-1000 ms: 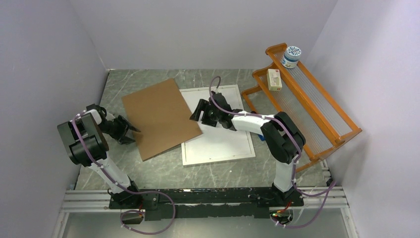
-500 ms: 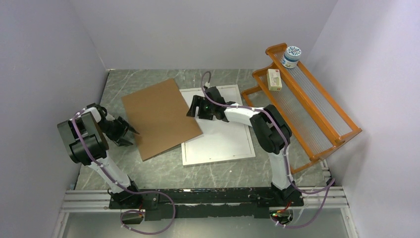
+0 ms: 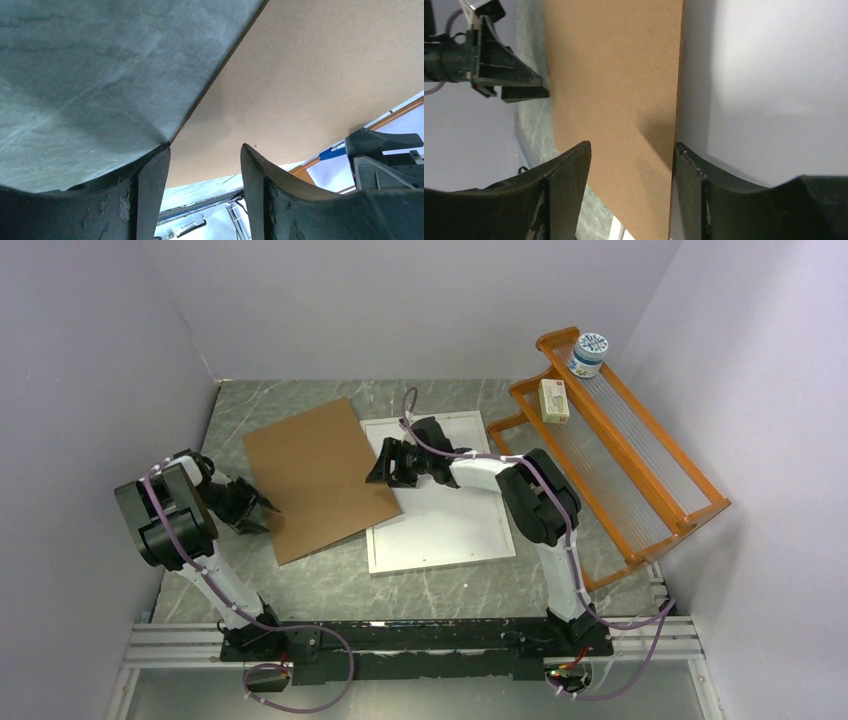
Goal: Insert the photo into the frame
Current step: Pick up the photo frame item at the center of the board.
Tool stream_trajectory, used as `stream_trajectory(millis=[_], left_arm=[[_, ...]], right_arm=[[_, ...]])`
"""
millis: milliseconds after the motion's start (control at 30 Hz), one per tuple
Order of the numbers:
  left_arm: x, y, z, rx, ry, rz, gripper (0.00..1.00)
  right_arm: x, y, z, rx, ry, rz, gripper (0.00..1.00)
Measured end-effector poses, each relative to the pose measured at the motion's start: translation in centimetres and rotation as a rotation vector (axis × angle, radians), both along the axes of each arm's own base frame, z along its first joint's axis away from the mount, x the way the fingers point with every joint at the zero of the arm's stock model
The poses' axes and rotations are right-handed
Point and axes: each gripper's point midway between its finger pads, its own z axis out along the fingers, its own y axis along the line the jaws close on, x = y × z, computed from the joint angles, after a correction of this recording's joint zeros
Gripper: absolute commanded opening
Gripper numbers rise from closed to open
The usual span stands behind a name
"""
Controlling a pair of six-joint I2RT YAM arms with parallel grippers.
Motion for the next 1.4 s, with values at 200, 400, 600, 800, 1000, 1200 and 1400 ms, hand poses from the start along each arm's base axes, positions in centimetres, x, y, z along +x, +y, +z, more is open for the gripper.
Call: stream_trajectory(millis=[200,400,600,800,1000,1200,1400], left_arm=[[-0.1,0.0,0.0,-0.002,0.003,-0.002,0.6],[-0.1,0.0,0.0,-0.002,0.002,-0.002,0.6],[-0.1,0.0,0.0,-0.002,0.003,-0.002,0.59],[-0.1,0.0,0.0,-0.002,0.003,-0.002,0.59],[-0.1,0.2,0.2,0.029,-0.009,-0.006,0.6],[0.4,1.9,1.7,0.168,-0.067,-0.007,0.65],[1.7,3.6,6.8,0.298,-0.205,0.011,0.73]], right_arm=[[-0.3,0.1,1.0,0.093,0.034,0.008,0.53],[-0.1,0.3,3.1,0.186,0.062,-0.001,0.41],[-1.1,1.5,4.7,0.256,0.092,0.036,0.37],[-2.0,2.7,5.5,0.266,0.1,0.063,0.08],[-2.1,2.9,5.7,0.258,0.106,0.068,0.0],[-2.2,2.8,5.8,0.245,0.101,0.066,0.0],[-2.7,2.4,9.0,0.258,0.046,0.058,0.0]])
